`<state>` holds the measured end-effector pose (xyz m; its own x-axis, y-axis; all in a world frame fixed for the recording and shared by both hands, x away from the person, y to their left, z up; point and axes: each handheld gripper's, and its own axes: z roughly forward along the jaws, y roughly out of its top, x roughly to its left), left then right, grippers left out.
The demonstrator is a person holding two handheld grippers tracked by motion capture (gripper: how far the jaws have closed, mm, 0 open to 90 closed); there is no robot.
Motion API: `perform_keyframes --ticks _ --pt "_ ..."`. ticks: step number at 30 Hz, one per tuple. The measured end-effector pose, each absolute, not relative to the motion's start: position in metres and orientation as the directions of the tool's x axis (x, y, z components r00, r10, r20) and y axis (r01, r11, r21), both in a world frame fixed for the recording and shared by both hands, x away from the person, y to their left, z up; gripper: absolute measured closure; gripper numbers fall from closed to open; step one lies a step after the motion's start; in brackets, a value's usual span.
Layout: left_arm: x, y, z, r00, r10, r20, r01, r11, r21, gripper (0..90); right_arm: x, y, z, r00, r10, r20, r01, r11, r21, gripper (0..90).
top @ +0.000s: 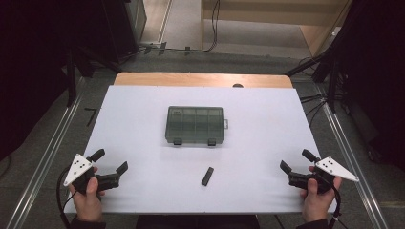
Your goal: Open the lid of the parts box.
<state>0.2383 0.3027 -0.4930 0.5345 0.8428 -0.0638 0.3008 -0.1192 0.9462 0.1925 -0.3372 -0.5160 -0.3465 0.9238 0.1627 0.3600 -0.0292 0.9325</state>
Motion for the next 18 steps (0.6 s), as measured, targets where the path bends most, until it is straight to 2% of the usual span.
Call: perform_keyframes --ticks 7,12,18 --pt "0.235 0.302 -0.487 0.569 0.818 -0.087 0.281 -0.094 0.955 0.0 0.191 -0.331 -0.513 -0.355 0.928 0.110 0.348 0.022 0.937 0.0" --pt "0.232 0.292 -0.477 0.589 0.805 -0.068 0.259 -0.109 0.960 0.0 0.191 -0.328 -0.507 -0.384 0.915 0.123 0.327 0.010 0.945 0.0" --pt "0.230 0.286 -0.467 0.613 0.785 -0.087 0.246 -0.085 0.966 0.0 0.193 -0.322 -0.498 -0.376 0.921 0.106 0.319 0.021 0.948 0.0"
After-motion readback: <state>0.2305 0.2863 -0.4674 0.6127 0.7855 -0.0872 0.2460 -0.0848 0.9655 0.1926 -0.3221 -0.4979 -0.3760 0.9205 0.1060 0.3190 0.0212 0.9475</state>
